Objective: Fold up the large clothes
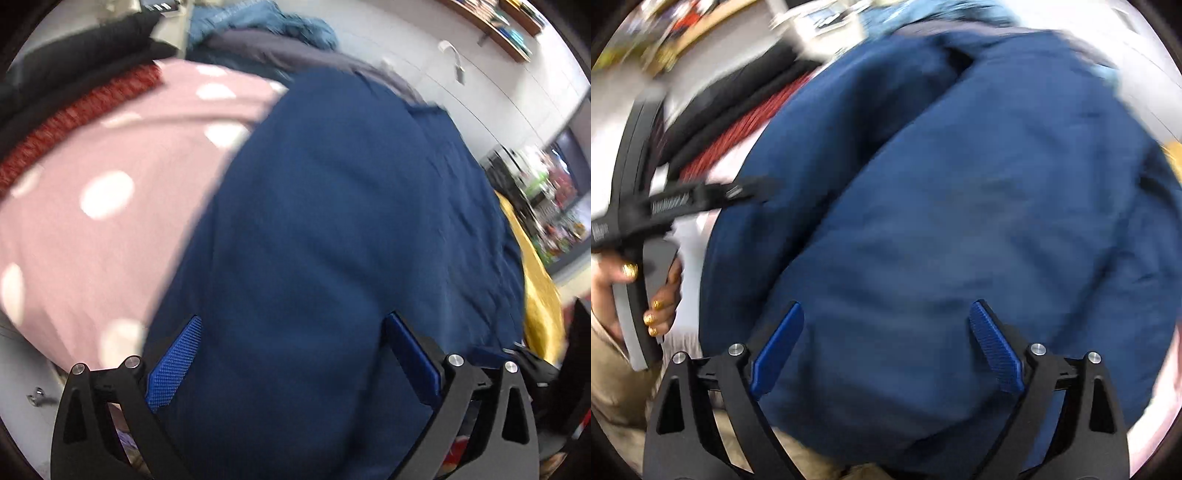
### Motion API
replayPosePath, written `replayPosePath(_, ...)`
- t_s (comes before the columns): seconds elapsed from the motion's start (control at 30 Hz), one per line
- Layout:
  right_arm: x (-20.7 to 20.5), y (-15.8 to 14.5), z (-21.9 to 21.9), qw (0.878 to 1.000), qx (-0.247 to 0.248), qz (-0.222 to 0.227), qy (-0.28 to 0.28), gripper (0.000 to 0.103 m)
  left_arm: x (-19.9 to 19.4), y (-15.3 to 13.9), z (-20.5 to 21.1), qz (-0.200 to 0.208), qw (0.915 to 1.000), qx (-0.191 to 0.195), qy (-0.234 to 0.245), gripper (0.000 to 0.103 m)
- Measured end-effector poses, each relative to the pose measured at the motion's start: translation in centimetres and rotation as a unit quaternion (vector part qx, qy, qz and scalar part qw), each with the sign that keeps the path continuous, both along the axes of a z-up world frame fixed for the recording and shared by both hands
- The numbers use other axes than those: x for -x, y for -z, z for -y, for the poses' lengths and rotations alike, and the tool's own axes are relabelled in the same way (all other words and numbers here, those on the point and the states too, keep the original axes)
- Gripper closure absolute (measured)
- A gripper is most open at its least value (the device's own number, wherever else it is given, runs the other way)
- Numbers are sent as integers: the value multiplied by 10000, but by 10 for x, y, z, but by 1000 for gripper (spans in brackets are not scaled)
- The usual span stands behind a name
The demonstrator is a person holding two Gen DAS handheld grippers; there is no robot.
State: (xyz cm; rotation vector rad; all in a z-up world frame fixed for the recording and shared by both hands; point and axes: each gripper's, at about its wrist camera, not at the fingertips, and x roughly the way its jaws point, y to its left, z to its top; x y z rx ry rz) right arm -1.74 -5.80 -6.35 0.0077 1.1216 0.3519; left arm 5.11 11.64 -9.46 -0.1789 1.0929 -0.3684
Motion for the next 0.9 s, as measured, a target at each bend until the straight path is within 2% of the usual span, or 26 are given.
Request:
replayPosePath(0.03, 4, 6, -11, 9997, 178, -19, -169, 13, 3, 3, 8, 21, 9997, -137, 178, 6)
replayPosePath(0.13, 14, 27, -38, 9941, 998, 5, -429, 13, 9, 18, 36, 252, 9931, -935, 657, 6)
replayPosePath(0.2, 15, 36, -40, 9925, 1150, -4, -423, 13, 9, 30, 48, 313, 9889, -1196, 827, 6)
replayPosePath(0.27, 15, 40, -36, 9932, 1110, -51, -360, 16, 7, 38, 52, 308, 9894, -1216, 732, 6)
replayPosePath(0.3, 14, 42, -33, 9937, 1071, -49, -318, 35, 5, 40, 52, 283, 9904, -1166, 688, 7)
replayPosePath(0.33, 13, 44, -30, 9937, 1092, -43, -250, 47, 1, 43, 53, 242, 9911, -1127, 668, 7)
replayPosePath(0.4, 8, 46, -24, 9935, 1129, -92, -114, 82, -3, 44, 52, 168, 9915, -1110, 650, 7)
replayPosePath(0.43, 6, 45, -19, 9940, 1086, -89, -71, 85, -5, 43, 52, 150, 9916, -1108, 643, 9)
replayPosePath(0.5, 7, 41, -11, 9951, 987, -45, 5, 98, -9, 41, 50, 131, 9920, -1085, 638, 22)
replayPosePath(0.53, 9, 35, -4, 9961, 880, 65, 85, 100, -10, 39, 49, 129, 9921, -1071, 636, 27)
replayPosePath(0.57, 8, 28, 2, 9966, 797, 168, 145, 102, -12, 36, 49, 134, 9921, -1073, 636, 37)
replayPosePath(0.6, 11, 14, 10, 9963, 707, 411, 258, 103, -10, 36, 44, 158, 9918, -1107, 616, 58)
replayPosePath(0.63, 15, 4, 18, 9939, 808, 649, 380, 103, -12, 32, 39, 221, 9898, -1312, 503, 69)
replayPosePath(0.7, 22, -29, 38, 9785, 1362, 1378, 712, 103, -14, 24, 24, 255, 9919, -1188, 359, 86)
replayPosePath(0.77, 24, -58, 66, 9652, 1549, 1798, 1098, 103, -20, 12, 8, 329, 9940, -1030, 180, 93)
replayPosePath(0.8, 22, -74, 91, 9567, 1632, 1924, 1449, 103, -24, 6, 0, 433, 9933, -1067, 83, 95)
replayPosePath(0.87, 17, -89, 140, 9562, 1456, 1661, 1922, 103, -31, -8, -11, 700, 9881, -1364, -125, 95)
replayPosePath(0.9, 19, -90, 150, 9576, 1305, 1526, 2067, 103, -38, -18, -20, 902, 9830, -1572, -283, 95)
